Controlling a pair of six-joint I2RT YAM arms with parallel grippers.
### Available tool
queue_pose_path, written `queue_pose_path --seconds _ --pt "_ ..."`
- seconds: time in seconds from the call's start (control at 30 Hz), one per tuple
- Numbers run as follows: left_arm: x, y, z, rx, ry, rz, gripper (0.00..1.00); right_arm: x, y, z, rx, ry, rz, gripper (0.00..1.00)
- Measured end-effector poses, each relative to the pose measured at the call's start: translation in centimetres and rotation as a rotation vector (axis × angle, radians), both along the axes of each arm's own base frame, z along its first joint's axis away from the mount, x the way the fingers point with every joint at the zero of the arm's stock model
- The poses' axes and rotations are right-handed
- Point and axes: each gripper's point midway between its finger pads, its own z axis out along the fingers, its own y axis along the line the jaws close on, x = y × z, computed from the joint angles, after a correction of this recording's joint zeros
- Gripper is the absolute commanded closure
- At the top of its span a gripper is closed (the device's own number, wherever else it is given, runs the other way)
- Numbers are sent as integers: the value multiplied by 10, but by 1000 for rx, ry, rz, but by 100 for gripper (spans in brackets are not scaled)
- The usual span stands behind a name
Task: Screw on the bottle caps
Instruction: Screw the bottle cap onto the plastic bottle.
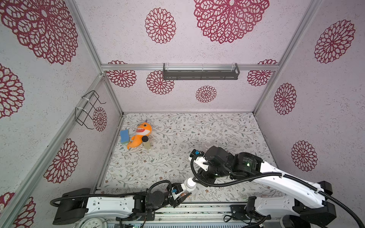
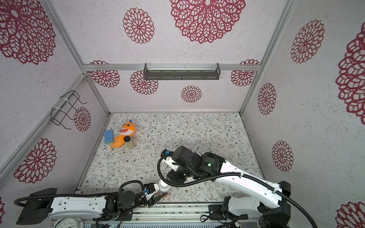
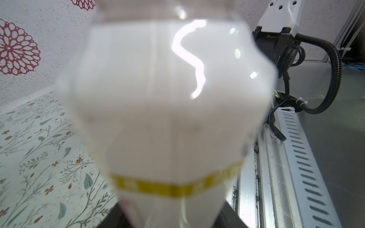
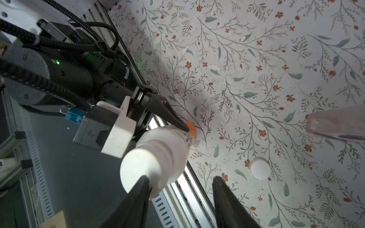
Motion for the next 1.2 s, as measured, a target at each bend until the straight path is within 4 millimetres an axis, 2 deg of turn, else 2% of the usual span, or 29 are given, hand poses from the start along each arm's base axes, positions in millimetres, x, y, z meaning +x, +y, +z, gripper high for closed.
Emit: queue_pose_path --seconds 0.17,0.37,0.47,0.57,0.67,0.93,1.2 --pt "0 2 -3 9 -2 2 49 -1 1 -3 4 10 1 47" --pt "0 0 6 -30 -8 3 49 -5 -3 18 -15 -37 54 48" --pt "0 0 5 -25 -7 2 49 -18 -1 31 -39 -88 143 47" --pt "0 0 0 -8 -5 2 49 -35 3 35 -74 -133 257 45" --pt "0 -1 -4 8 -3 0 49 -44 5 31 -118 -155 339 45" --pt "-1 -3 -4 15 0 -9 49 -34 5 0 -291 -191 415 45" --pt "-4 -6 -12 53 2 -21 49 -31 10 -6 -324 -209 449 44"
